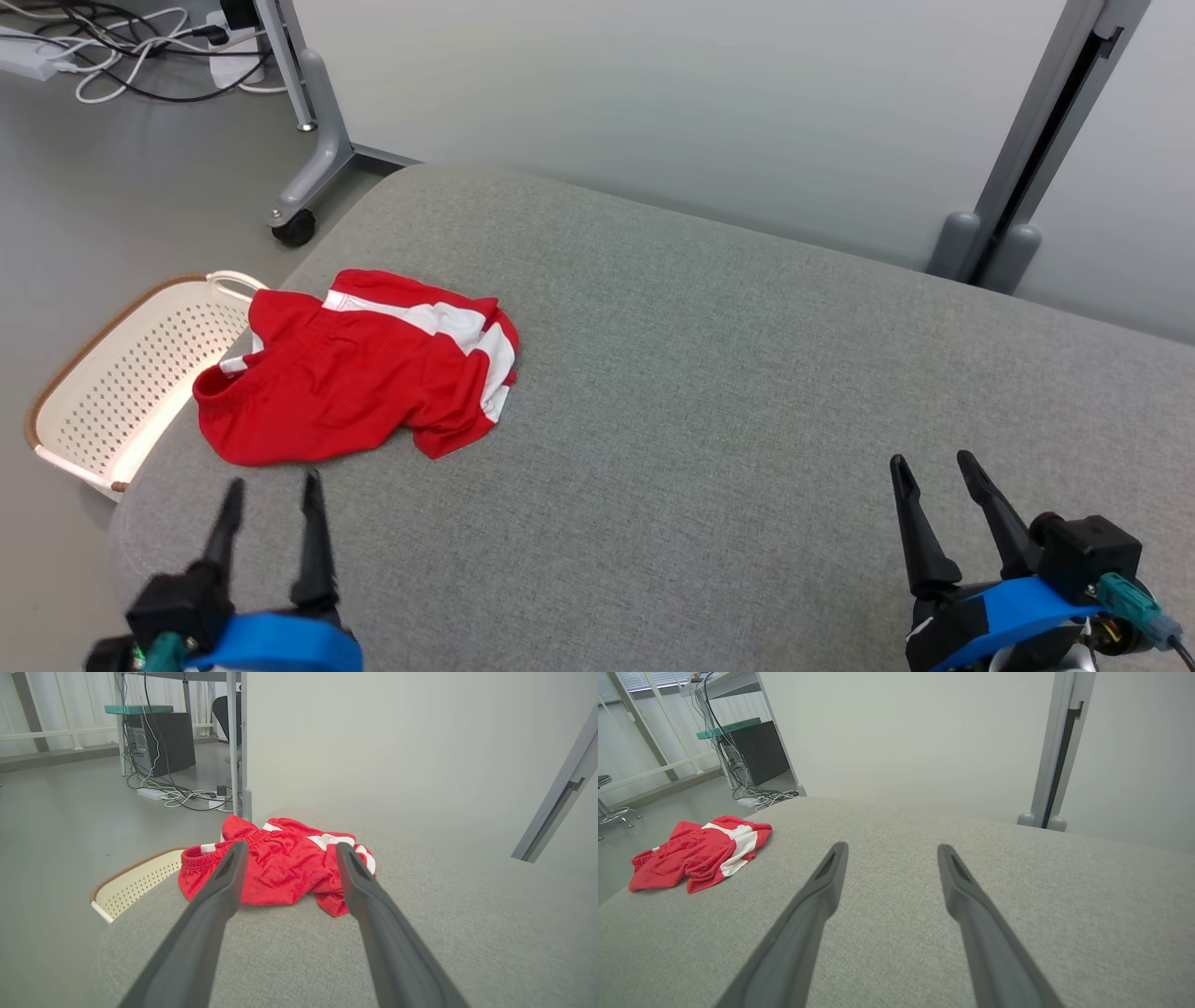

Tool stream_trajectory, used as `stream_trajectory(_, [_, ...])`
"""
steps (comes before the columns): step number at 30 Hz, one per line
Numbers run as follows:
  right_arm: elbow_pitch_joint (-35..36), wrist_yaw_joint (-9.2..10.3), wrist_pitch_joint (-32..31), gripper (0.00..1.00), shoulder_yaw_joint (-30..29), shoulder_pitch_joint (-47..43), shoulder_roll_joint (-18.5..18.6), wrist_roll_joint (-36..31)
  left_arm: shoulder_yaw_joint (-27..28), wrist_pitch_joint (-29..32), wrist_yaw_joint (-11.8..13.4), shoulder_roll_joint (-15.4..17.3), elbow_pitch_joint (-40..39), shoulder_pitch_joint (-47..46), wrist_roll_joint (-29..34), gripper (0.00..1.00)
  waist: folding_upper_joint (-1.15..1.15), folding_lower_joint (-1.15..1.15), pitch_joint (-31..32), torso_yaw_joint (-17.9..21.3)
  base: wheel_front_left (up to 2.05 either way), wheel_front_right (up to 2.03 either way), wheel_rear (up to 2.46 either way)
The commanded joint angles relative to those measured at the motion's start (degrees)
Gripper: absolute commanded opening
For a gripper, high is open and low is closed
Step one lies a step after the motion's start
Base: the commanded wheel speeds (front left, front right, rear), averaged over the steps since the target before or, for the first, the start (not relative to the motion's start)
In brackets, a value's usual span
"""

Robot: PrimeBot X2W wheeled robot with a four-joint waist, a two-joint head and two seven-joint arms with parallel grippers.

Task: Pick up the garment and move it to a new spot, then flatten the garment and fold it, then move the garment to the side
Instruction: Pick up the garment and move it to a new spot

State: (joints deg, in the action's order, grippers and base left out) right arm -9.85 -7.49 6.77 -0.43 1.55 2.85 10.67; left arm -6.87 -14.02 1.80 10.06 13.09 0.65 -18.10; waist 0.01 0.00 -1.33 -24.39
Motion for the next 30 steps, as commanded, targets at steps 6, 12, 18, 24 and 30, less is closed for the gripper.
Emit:
stream_trajectory(6, [1.6, -0.01, -0.9, 1.00, -0.6, 0.2, 0.1, -0.8, 2.8, 8.5, -0.5, 3.5, -4.8, -6.8, -3.5, 1.00, -0.01, 0.00, -1.7, 0.1, 0.00, 0.00, 0.00])
stream_trajectory(12, [5.8, -0.01, -4.0, 1.00, 1.0, 2.0, 0.1, -3.0, 7.7, 20.6, -1.1, 8.5, 0.1, -18.3, -9.6, 1.00, -0.01, 0.00, -6.3, 2.6, 0.00, 0.00, 0.00])
stream_trajectory(18, [11.7, -0.02, -7.4, 1.00, 4.3, 5.5, 1.0, -3.4, 12.5, 28.1, 0.4, 13.6, 9.4, -26.8, -13.8, 1.00, -0.01, 0.00, -13.2, 8.4, 0.00, 0.00, 0.00])
stream_trajectory(24, [17.7, -0.02, -10.2, 1.00, 4.4, 8.2, 3.0, -3.1, 15.7, 35.1, 2.9, 16.3, 15.7, -29.4, -17.3, 1.00, -0.01, 0.00, -20.9, 13.5, 0.00, 0.00, 0.00])
stream_trajectory(30, [22.7, -0.02, -11.8, 1.00, 2.7, 10.5, 4.0, -2.1, 17.0, 38.5, 2.3, 17.8, 20.7, -31.9, -19.9, 1.00, -0.01, 0.00, -28.3, 17.1, 0.00, 0.00, 0.00])
